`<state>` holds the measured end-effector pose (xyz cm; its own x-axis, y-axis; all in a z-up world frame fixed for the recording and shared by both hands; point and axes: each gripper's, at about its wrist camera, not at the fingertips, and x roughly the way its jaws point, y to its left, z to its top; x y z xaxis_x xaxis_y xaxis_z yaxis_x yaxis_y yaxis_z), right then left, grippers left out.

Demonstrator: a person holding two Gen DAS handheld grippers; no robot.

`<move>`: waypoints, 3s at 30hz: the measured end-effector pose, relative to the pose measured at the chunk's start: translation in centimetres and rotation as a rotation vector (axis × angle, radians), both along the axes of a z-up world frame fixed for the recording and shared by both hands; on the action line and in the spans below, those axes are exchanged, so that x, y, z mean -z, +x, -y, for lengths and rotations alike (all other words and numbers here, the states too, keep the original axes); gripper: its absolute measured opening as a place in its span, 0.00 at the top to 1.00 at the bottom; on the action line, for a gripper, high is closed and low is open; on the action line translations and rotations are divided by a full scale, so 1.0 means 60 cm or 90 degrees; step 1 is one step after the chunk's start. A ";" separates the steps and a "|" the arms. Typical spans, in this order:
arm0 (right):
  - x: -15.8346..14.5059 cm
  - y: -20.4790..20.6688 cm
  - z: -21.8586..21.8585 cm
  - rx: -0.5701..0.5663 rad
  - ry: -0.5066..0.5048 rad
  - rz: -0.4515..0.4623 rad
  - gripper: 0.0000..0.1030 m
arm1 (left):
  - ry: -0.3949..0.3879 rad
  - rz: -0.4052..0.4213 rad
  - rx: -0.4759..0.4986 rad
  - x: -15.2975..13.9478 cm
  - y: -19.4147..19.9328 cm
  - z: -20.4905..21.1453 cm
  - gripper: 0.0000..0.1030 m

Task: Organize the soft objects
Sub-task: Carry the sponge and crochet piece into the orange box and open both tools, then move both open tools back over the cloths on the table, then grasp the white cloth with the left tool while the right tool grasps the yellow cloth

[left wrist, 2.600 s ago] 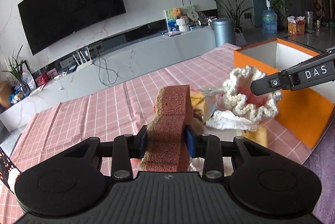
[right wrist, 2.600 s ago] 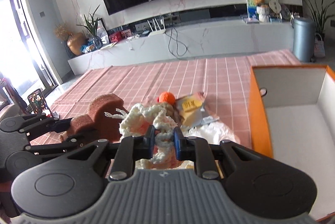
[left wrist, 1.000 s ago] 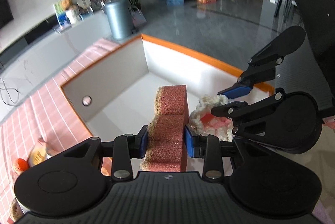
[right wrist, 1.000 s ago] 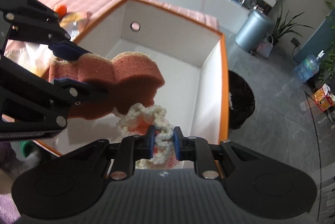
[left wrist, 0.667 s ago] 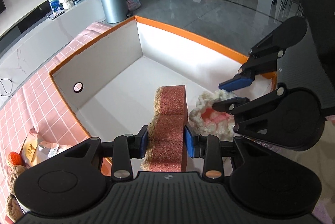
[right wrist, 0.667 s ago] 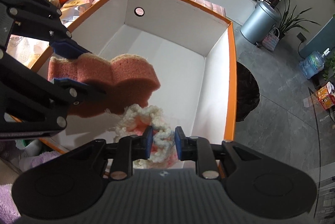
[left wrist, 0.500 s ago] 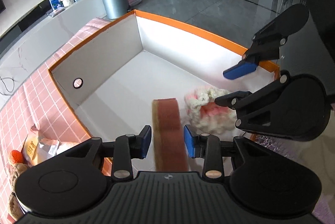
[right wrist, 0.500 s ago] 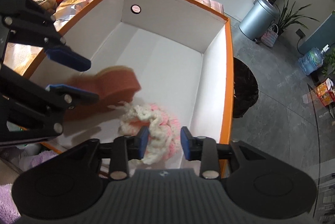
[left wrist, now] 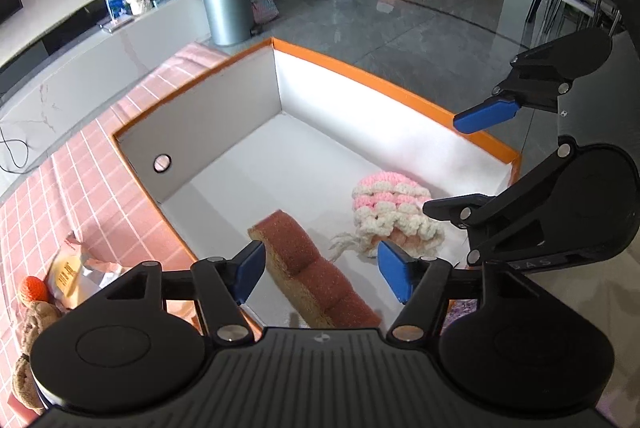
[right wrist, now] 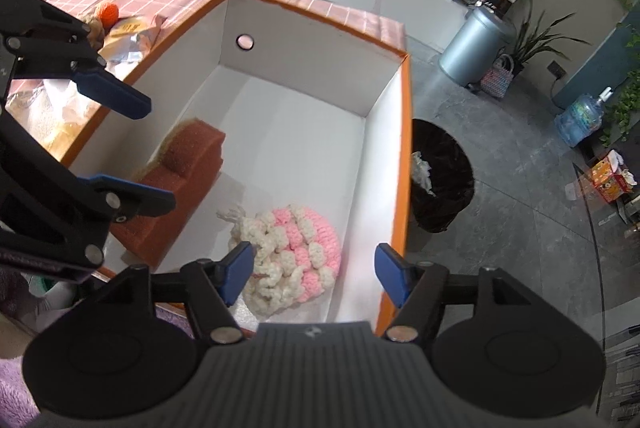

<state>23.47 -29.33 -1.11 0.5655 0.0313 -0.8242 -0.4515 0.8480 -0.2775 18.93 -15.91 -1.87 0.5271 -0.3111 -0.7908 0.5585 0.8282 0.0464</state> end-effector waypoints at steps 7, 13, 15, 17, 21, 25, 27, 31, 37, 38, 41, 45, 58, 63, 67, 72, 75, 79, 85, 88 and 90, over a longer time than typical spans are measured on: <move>-0.051 -0.035 -0.005 0.030 0.040 0.075 0.29 | -0.058 0.039 -0.023 -0.039 -0.018 -0.040 0.26; -0.082 -0.069 -0.024 0.089 0.123 0.155 0.22 | -0.126 0.091 -0.062 -0.069 -0.041 -0.091 0.26; -0.088 -0.083 -0.033 0.095 0.158 0.179 0.22 | -0.139 0.110 -0.074 -0.075 -0.051 -0.108 0.26; -0.090 -0.097 -0.047 0.111 0.192 0.205 0.22 | -0.152 0.128 -0.084 -0.078 -0.061 -0.126 0.27; -0.086 -0.125 -0.092 0.114 0.225 0.256 0.16 | -0.180 0.158 -0.118 -0.082 -0.083 -0.164 0.27; -0.077 -0.145 -0.146 0.108 0.246 0.288 0.15 | -0.198 0.198 -0.159 -0.077 -0.106 -0.204 0.32; -0.068 -0.153 -0.169 0.093 0.254 0.296 0.15 | -0.208 0.202 -0.189 -0.073 -0.118 -0.225 0.32; -0.048 -0.165 -0.211 0.082 0.270 0.289 0.13 | -0.239 0.203 -0.250 -0.065 -0.137 -0.273 0.32; -0.013 -0.179 -0.264 0.085 0.300 0.248 0.13 | -0.265 0.177 -0.338 -0.045 -0.155 -0.351 0.34; -0.007 -0.183 -0.270 0.083 0.300 0.244 0.13 | -0.268 0.176 -0.348 -0.040 -0.157 -0.361 0.35; 0.014 -0.199 -0.298 0.071 0.283 0.245 0.13 | -0.258 0.173 -0.371 -0.023 -0.163 -0.386 0.36; 0.049 -0.211 -0.334 0.029 0.248 0.220 0.14 | -0.264 0.148 -0.386 0.007 -0.172 -0.415 0.42; 0.138 -0.154 -0.354 0.054 0.212 0.083 0.34 | -0.277 0.081 -0.333 0.082 -0.186 -0.418 0.50; 0.161 -0.132 -0.345 0.079 0.225 0.041 0.34 | -0.246 0.054 -0.319 0.103 -0.171 -0.399 0.36; 0.174 -0.110 -0.342 0.106 0.237 0.032 0.34 | -0.204 0.067 -0.340 0.115 -0.159 -0.396 0.20; 0.187 -0.093 -0.343 0.111 0.252 0.018 0.34 | -0.200 0.053 -0.388 0.131 -0.134 -0.411 0.15; 0.195 -0.089 -0.340 0.114 0.265 0.014 0.34 | -0.201 0.026 -0.403 0.147 -0.121 -0.417 0.15; 0.199 -0.092 -0.346 0.098 0.262 0.029 0.33 | -0.192 0.031 -0.400 0.156 -0.113 -0.409 0.15; 0.200 -0.099 -0.356 0.065 0.269 0.046 0.47 | -0.176 0.041 -0.369 0.156 -0.105 -0.379 0.16; 0.201 -0.102 -0.360 0.047 0.273 0.050 0.57 | -0.177 0.045 -0.360 0.156 -0.105 -0.373 0.29; 0.201 -0.103 -0.361 0.044 0.274 0.052 0.58 | -0.170 0.051 -0.359 0.155 -0.106 -0.368 0.45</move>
